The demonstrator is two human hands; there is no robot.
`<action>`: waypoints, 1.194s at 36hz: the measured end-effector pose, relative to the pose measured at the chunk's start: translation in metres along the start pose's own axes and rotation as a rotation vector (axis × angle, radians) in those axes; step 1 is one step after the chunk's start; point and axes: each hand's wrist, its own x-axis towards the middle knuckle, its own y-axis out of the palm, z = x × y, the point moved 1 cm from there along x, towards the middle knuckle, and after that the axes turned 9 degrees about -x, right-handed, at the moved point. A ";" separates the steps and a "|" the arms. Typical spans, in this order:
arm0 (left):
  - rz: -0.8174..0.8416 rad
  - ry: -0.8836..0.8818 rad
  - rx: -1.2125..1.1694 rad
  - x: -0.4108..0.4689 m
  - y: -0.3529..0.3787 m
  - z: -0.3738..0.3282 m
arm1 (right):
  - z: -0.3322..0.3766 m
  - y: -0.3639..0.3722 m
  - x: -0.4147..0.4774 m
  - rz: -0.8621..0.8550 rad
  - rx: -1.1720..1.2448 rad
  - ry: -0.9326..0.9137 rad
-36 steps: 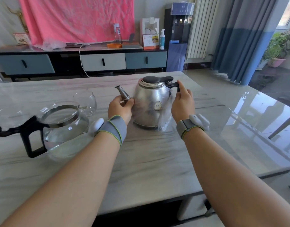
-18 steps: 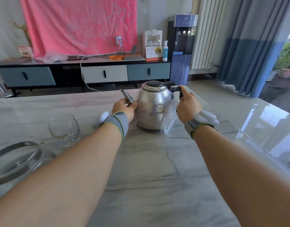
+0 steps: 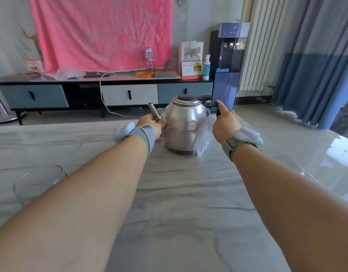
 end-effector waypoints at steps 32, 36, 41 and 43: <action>0.135 -0.132 0.153 -0.030 -0.054 -0.047 | 0.063 -0.019 -0.051 0.111 -0.002 0.127; 0.238 -0.146 0.274 -0.053 -0.079 -0.061 | 0.080 -0.021 -0.069 0.145 -0.035 0.103; 0.367 -0.147 0.500 -0.096 -0.147 -0.079 | 0.123 -0.023 -0.123 0.253 -0.036 -0.001; 0.345 -0.134 0.561 -0.109 -0.178 -0.087 | 0.143 -0.022 -0.148 0.341 -0.047 -0.062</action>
